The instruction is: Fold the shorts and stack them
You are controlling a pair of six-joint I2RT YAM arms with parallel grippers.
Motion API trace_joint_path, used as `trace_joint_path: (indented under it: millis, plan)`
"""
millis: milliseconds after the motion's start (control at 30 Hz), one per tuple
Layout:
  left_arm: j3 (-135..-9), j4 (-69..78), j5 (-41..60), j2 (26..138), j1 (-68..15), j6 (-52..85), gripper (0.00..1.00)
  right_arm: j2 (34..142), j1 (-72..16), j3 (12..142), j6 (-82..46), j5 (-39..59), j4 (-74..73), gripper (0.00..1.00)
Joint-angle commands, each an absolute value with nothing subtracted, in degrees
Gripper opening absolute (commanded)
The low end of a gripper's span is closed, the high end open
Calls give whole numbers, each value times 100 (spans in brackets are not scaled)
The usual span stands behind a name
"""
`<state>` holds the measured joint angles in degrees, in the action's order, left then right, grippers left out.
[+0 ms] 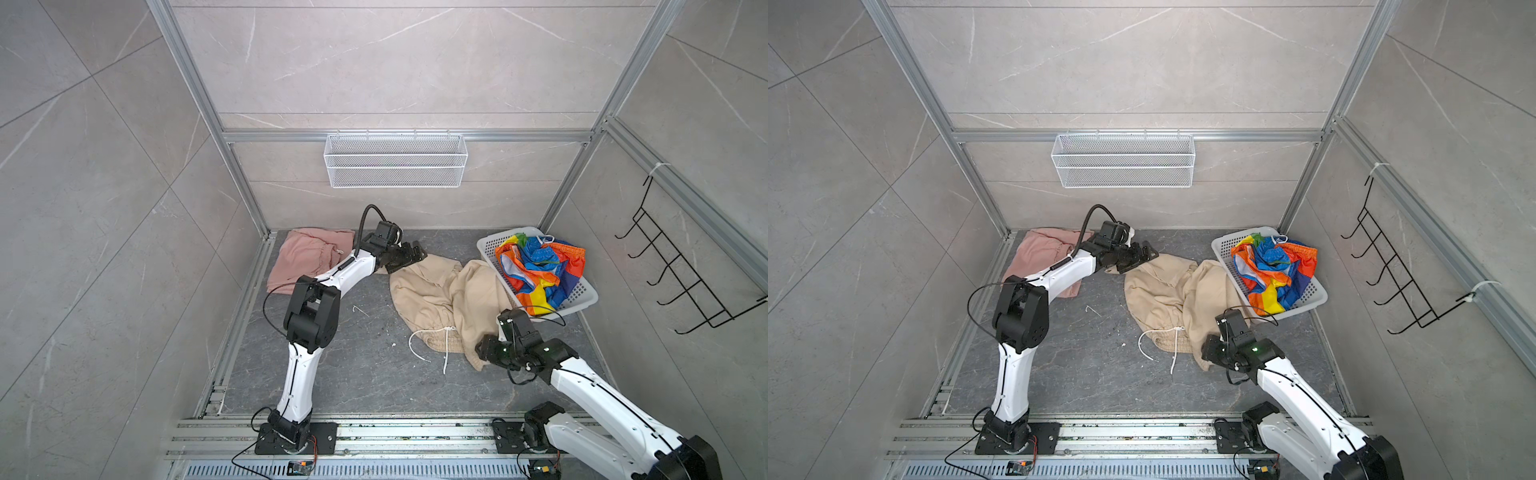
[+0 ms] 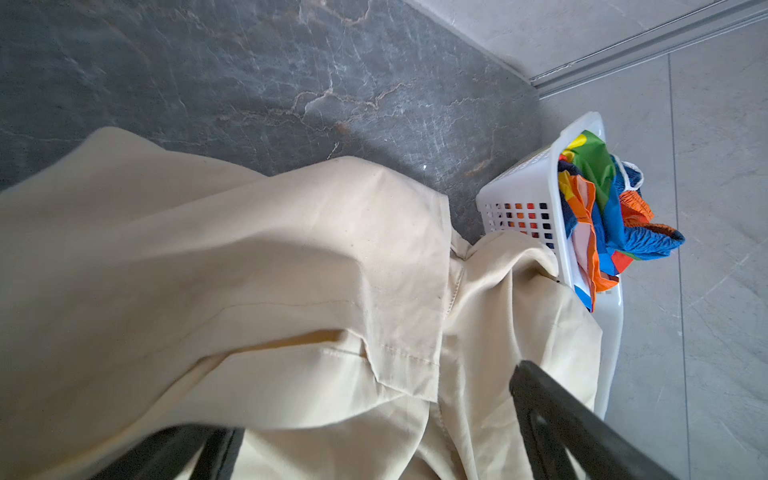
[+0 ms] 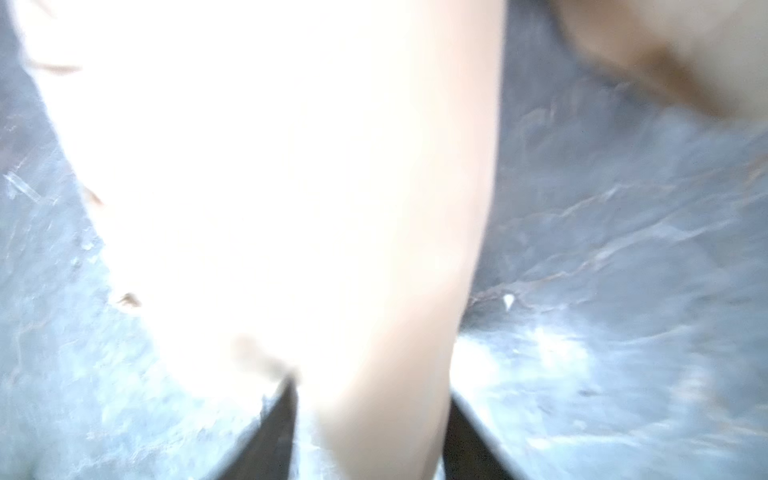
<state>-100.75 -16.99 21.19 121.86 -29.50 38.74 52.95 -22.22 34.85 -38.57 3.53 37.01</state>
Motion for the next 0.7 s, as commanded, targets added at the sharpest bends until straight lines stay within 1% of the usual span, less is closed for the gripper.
trace_joint_path:
  millis: [0,33,100,200,300,367,467,667]
  plan:
    - [-9390,-2051,2377,11284,-3094,3674,100,5528,-2241,4349,-3618,132,3963,79]
    - [-9022,-2013,2499,11067,-3133,3798,100,5793,-2238,4570,-3555,132,3872,85]
    - [-8187,-1701,2793,10672,-3162,4189,100,6369,-2247,5049,-3336,158,3828,94]
    - [-6703,-679,3270,10101,-3219,5155,100,7041,-2243,5414,-3243,381,3454,99]
    - [-5870,-47,3333,9791,-3434,5812,100,7540,-2241,5618,-3210,555,3137,99]
    - [-5753,65,3241,9801,-3652,5952,100,7783,-2242,5714,-3212,560,3030,99]
    - [-5905,70,3366,10177,-3880,6044,100,7986,-2241,5780,-3215,538,2912,99]
    - [-6082,246,3424,10739,-4062,6204,99,8007,-2156,5619,-3175,374,2839,99]
